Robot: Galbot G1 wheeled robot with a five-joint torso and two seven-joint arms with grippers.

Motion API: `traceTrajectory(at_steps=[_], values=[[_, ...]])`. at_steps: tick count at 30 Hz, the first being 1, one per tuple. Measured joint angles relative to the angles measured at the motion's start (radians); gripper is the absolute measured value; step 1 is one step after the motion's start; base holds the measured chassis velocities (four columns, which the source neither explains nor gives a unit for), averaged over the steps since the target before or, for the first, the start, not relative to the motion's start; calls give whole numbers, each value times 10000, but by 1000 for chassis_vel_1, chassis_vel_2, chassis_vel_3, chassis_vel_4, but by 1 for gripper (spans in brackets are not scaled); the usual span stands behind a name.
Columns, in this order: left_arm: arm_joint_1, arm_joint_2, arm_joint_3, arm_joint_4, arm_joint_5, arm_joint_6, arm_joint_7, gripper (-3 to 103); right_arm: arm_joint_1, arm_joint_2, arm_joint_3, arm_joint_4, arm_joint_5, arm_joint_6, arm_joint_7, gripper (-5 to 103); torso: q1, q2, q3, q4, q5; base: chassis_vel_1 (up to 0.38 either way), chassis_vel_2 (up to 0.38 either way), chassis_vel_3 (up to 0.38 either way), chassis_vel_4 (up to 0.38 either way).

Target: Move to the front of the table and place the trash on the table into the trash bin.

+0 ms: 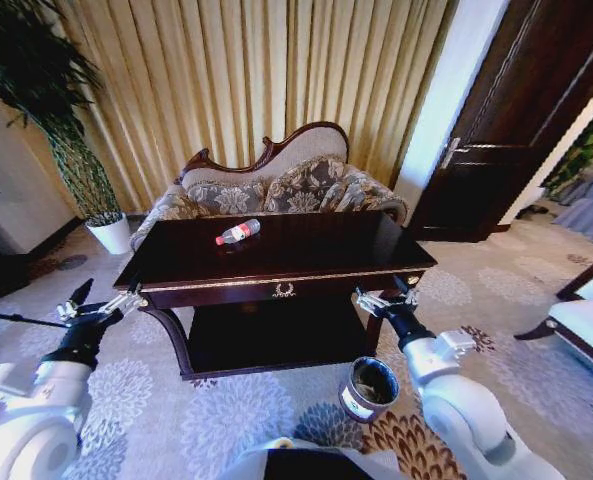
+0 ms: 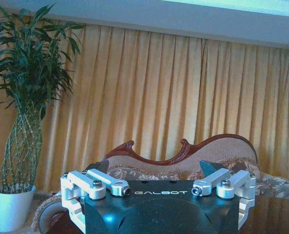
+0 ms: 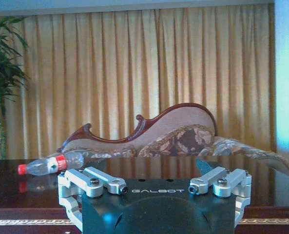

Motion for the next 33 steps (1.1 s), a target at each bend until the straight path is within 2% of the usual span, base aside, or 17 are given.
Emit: traceTrajectory(at_steps=[10, 24, 29, 33], values=[[-18, 26, -21, 0, 26, 104, 0, 100, -2, -39, -136, 59, 19, -101, -49, 100, -4, 1, -1, 1, 0, -44, 43, 37, -48], [15, 46, -41, 1, 39, 134, -22, 100, 55, 26, -268, -5, 4, -223, 23, 100, 13, -7, 6, 1, -2, -172, 180, 181, -184], [-45, 313, -24, 2, 27, 140, -50, 100, 17, 80, -294, -101, 11, -174, 91, 100, 1, -4, 1, 0, -2, -12, 19, 6, -15], [-462, 734, -3, 234, -186, 239, -324, 100, -8, 151, -331, -198, 14, -155, 329, 100, -11, 6, -4, 1, 2, 42, -38, -43, 48]])
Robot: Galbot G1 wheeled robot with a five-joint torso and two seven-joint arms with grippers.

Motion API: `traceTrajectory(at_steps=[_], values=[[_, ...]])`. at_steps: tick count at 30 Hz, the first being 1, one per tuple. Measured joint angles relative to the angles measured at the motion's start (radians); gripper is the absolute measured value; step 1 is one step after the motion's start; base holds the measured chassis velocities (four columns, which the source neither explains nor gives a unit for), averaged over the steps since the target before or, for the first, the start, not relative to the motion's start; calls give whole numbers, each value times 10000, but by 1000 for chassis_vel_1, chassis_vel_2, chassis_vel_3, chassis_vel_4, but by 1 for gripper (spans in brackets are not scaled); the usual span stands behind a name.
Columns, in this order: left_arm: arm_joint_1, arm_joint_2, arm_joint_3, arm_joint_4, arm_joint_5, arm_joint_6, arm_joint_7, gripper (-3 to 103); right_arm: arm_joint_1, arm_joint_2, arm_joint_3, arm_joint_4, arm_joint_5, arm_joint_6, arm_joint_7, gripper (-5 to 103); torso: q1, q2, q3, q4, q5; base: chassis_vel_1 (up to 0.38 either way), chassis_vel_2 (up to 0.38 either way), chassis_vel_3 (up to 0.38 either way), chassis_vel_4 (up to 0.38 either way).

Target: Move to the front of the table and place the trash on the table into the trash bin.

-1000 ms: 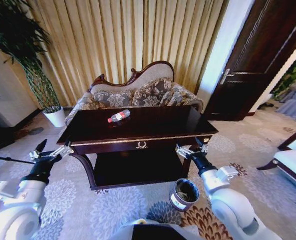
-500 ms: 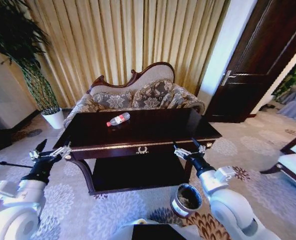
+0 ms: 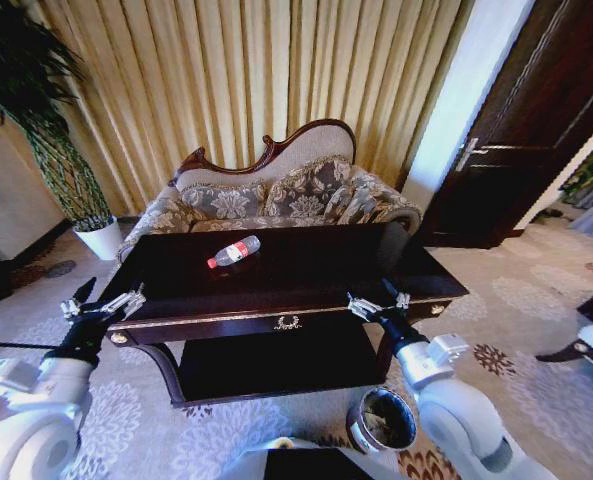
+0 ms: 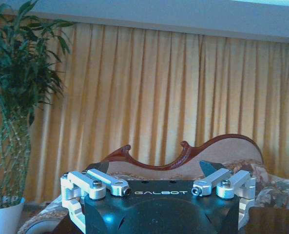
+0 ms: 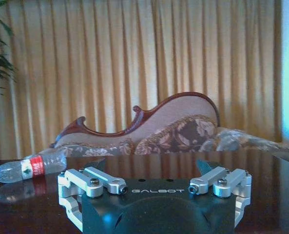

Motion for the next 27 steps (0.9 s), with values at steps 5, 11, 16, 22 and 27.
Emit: traceTrajectory(at_steps=[5, 11, 16, 22, 27], values=[[-916, 1004, 13, 917, -513, 329, -351, 100, -65, 24, 20, -67, 17, 29, 166, 100, 3, -3, 4, -1, -3, 11, -11, -3, 15], [-2170, 2993, 233, 2616, -1554, 499, -412, 100, -208, 32, 183, -72, 79, 74, 290, 100, 17, -9, 7, -3, -5, 0, 0, 0, 0], [-3554, 4230, 1306, 4304, -2114, 687, -199, 100, -348, 101, 326, -228, 76, 128, 348, 100, 11, -7, 6, 1, -4, 0, 0, 0, 0], [-5900, 5158, 3350, 5585, -2412, 1280, 366, 100, -384, 125, 418, -589, 33, 195, 358, 100, 12, -8, 6, -1, -6, 0, 0, 0, 0], [-8166, 5267, 5430, 6452, -2474, 1705, 736, 100, -371, 244, 515, -861, -87, 290, 359, 100, 12, -7, 6, -4, 0, 0, 0, 0, 0]])
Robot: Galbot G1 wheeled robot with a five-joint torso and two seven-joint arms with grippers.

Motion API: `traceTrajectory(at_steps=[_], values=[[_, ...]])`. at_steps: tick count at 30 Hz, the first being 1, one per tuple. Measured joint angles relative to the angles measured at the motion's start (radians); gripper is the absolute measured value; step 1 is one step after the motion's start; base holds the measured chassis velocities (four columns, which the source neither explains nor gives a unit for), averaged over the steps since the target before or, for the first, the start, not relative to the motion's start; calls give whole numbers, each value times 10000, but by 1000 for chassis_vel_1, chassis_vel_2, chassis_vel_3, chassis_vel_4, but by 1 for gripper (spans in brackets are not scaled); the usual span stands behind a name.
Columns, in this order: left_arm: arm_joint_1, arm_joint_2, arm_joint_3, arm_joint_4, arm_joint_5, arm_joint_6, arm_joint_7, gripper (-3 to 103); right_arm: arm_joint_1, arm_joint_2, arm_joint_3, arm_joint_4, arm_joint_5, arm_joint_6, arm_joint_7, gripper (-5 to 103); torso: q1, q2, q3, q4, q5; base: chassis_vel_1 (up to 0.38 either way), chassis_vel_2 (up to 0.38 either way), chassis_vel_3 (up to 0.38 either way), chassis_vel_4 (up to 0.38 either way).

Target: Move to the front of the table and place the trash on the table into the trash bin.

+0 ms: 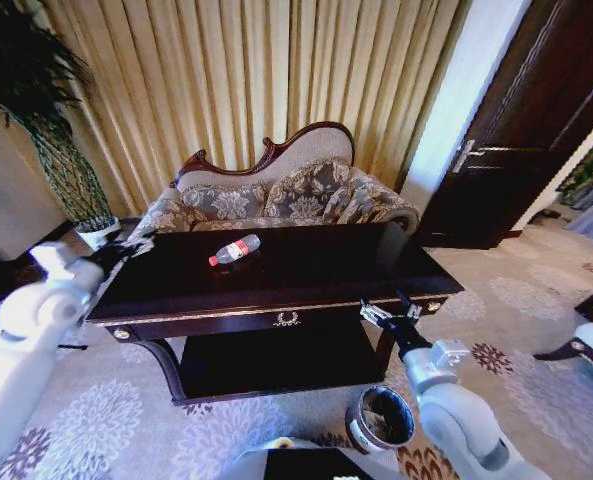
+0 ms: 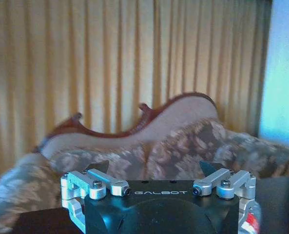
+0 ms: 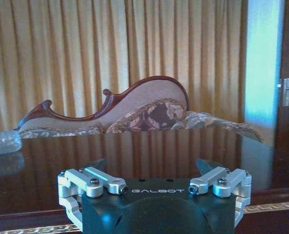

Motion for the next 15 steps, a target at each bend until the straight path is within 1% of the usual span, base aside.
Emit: traceTrajectory(at_steps=[1, 2, 4, 5, 6, 9, 10, 12, 13, 14, 15], values=[[-261, -25, 276, 128, 2, 37, 6, 100, 0, 22, 19, -19, -12, 8, 1, 100, 0, 0, 0, 1, 1, 0, 0, 0, 0], [-953, -163, 1044, 469, 11, 177, 17, 100, -9, 81, 91, -24, -28, 27, 0, 100, 0, 0, 0, 2, 1, 0, 0, 0, 0], [-1525, -337, 1668, 742, 22, 356, 16, 100, -31, 99, 199, -19, -27, 31, 0, 100, 0, 0, 0, 4, -2, 0, 0, 0, 0], [-1525, -337, 1668, 742, 22, 356, 16, 100, -31, 99, 199, -19, -27, 31, 0, 100, 0, 0, 0, 4, -2, 0, 0, 0, 0], [-1715, -393, 1868, 820, 25, 442, 11, 100, -33, 100, 251, -19, -25, 34, 0, 100, 0, 0, 0, 5, -2, 0, 0, 0, 0], [-2771, -659, 3100, 1343, 4, 1177, -5, 100, 7, 64, 489, -82, 38, 56, 0, 100, 0, 1, -1, 5, -1, 0, 0, 0, 0], [-2771, -659, 3100, 1343, 4, 1177, -5, 100, 7, 64, 489, -82, 38, 56, 0, 100, 0, 1, -1, 5, -1, 0, 0, 0, 0], [-3454, -861, 3894, 1803, 6, 1533, -2, 100, 119, 48, 572, -137, 146, 87, 0, 100, 0, -1, -1, 3, 1, 0, 0, 0, 0], [-3656, -966, 4064, 1946, 12, 1662, 20, 100, 163, 45, 594, -139, 213, 100, 0, 100, 0, 0, -1, 2, 0, 0, 0, 0, 0], [-3656, -966, 4064, 1946, 12, 1662, 20, 100, 163, 45, 594, -139, 213, 100, 0, 100, 0, 0, -1, 2, 0, 0, 0, 0, 0], [-3873, -1110, 4211, 2088, 16, 1868, 54, 100, 218, 39, 623, -139, 309, 121, 0, 100, 0, 0, 0, 2, 0, 0, 0, 0, 0]])
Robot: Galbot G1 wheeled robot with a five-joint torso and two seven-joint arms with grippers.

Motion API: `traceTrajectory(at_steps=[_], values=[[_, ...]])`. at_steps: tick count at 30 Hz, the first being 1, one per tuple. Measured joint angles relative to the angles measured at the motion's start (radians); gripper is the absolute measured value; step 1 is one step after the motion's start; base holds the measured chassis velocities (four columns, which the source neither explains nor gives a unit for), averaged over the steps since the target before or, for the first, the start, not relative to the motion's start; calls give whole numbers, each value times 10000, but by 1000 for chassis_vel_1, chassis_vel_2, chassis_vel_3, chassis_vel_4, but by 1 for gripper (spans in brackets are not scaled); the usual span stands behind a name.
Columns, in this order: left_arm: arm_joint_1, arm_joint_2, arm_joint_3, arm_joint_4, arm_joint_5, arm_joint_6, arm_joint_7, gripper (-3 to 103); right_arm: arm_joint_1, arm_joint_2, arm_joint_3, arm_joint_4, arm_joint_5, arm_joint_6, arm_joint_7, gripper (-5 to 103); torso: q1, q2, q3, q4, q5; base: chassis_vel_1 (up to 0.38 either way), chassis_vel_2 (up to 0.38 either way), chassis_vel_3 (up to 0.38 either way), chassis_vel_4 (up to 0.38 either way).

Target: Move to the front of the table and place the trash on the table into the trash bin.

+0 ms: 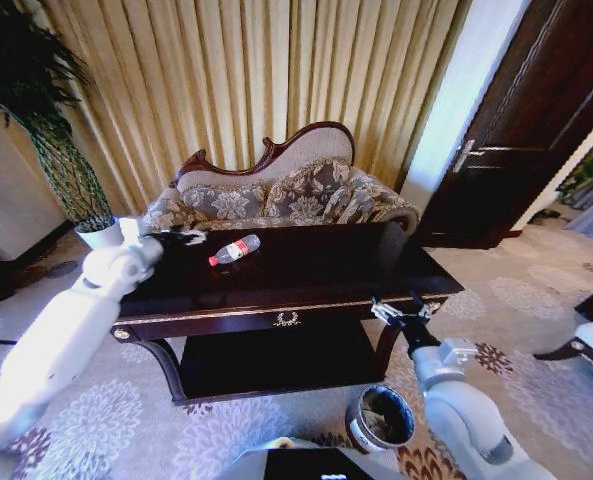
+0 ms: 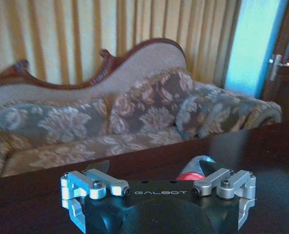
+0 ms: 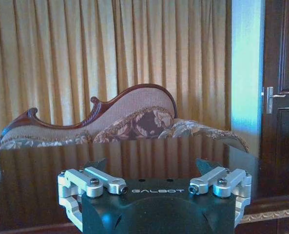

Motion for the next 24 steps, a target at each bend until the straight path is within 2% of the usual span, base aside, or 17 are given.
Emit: traceTrajectory(at_steps=[1, 3, 6, 24], values=[[-260, -218, 164, 177, 7, 378, 23, 100, 87, -8, 28, 7, 118, 63, -3, 100, 0, 0, 0, 1, 0, 0, 0, 0, 0], [-484, -396, 352, 321, 36, 716, 60, 100, 170, -12, 55, 40, 195, 126, -16, 100, 0, 0, 0, 2, -2, 0, 0, 0, 0], [-629, -505, 548, 421, 196, 819, 138, 100, 228, -3, 58, 95, 262, 172, -24, 100, 0, 1, -1, 2, 0, 0, 0, 0, 0], [-530, -755, 869, 817, 1133, 806, 737, 100, 503, -26, 11, 128, 402, 352, -72, 100, -1, 1, -1, 2, -1, 0, 0, 0, 0]])
